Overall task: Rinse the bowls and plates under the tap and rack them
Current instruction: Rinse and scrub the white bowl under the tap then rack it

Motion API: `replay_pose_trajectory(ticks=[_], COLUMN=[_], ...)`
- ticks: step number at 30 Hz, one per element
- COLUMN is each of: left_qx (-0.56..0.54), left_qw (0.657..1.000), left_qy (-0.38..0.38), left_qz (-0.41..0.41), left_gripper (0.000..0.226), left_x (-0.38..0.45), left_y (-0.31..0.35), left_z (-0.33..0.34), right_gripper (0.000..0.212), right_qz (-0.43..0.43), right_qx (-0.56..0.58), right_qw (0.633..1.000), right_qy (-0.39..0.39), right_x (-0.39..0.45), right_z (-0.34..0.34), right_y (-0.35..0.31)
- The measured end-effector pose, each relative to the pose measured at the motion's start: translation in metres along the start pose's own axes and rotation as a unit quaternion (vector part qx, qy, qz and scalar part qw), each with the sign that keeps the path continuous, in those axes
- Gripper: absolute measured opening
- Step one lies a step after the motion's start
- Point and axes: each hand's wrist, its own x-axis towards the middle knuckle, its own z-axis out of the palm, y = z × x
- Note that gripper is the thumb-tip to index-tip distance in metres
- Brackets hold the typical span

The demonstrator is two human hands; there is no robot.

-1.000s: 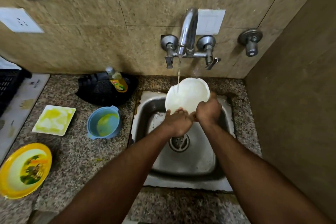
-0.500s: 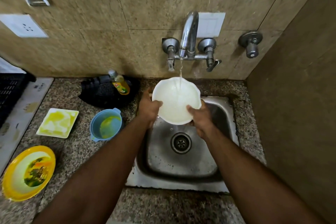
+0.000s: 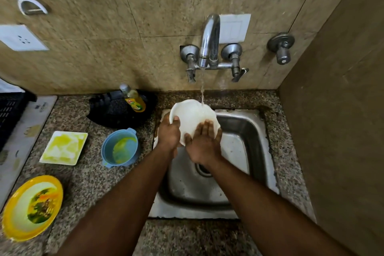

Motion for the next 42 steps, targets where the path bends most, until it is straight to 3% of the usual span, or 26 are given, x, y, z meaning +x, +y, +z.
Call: replay_pose_trajectory(ticks=[3,5,9,11,14,17,19,21,24,28,31,34,37,39,42], left_qx=[0.013,-0.012,-0.012,-0.024,-0.066,-0.05,-0.035,-0.036,-0.028,-0.007,-0.005,-0.001,0.115,0.215,0.259], left_qw=[0.999,0.999,0.998,0.996,0.993,0.995,0.996,0.995,0.991,0.988,0.983,0.98,0.988,0.975,0.965], left_qy=[-0.02,-0.022,-0.045,-0.066,-0.075,-0.047,-0.05,-0.066,-0.095,-0.131,-0.167,-0.181,-0.101,-0.054,-0.036], left_qz=[-0.022,-0.044,-0.045,-0.056,-0.07,-0.072,-0.067,-0.071,-0.085,-0.078,-0.081,-0.082,-0.014,-0.002,0.003], left_gripper=[0.037,0.032,0.029,0.019,0.023,0.026,0.027,0.026,0.025,0.026,0.026,0.038,0.045,0.062,0.082], left_x=[-0.021,-0.017,-0.01,-0.016,-0.015,-0.006,-0.004,-0.002,0.0,-0.001,-0.002,0.0,0.005,0.002,0.001], left_y=[0.02,0.021,0.018,0.021,0.018,0.015,0.018,0.019,0.02,0.017,0.01,0.001,0.008,0.025,0.042], left_z=[0.002,0.003,-0.006,-0.007,-0.005,-0.008,-0.011,-0.013,-0.011,-0.002,0.001,0.006,0.018,0.027,0.039], right_gripper=[0.088,0.086,0.075,0.073,0.064,0.055,0.051,0.049,0.052,0.063,0.051,0.03,0.023,0.021,0.023], right_qz=[0.066,0.057,-0.102,-0.164,-0.245,-0.357,-0.389,-0.352,-0.238,-0.156,-0.072,-0.026,-0.068,-0.106,-0.106], right_qx=[-0.006,0.005,0.017,0.022,0.007,0.03,0.024,-0.003,0.003,0.105,0.218,0.221,0.163,0.112,0.081], right_qw=[0.997,0.998,0.995,0.986,0.969,0.93,0.915,0.934,0.967,0.963,0.963,0.972,0.975,0.972,0.967], right_qy=[-0.035,-0.029,0.012,-0.007,-0.036,-0.082,-0.105,-0.063,0.087,0.193,0.141,0.074,0.138,0.177,0.219], right_x=[0.013,0.022,0.028,0.03,0.029,0.017,0.009,0.008,0.013,0.023,0.042,0.053,0.043,0.035,0.027], right_z=[-0.011,-0.014,-0.007,-0.007,-0.013,-0.025,-0.031,-0.036,-0.045,-0.051,-0.061,-0.069,-0.07,-0.068,-0.074], right_y=[-0.01,-0.014,-0.009,-0.005,0.006,0.028,0.049,0.071,0.088,0.082,0.082,0.088,0.088,0.081,0.074])
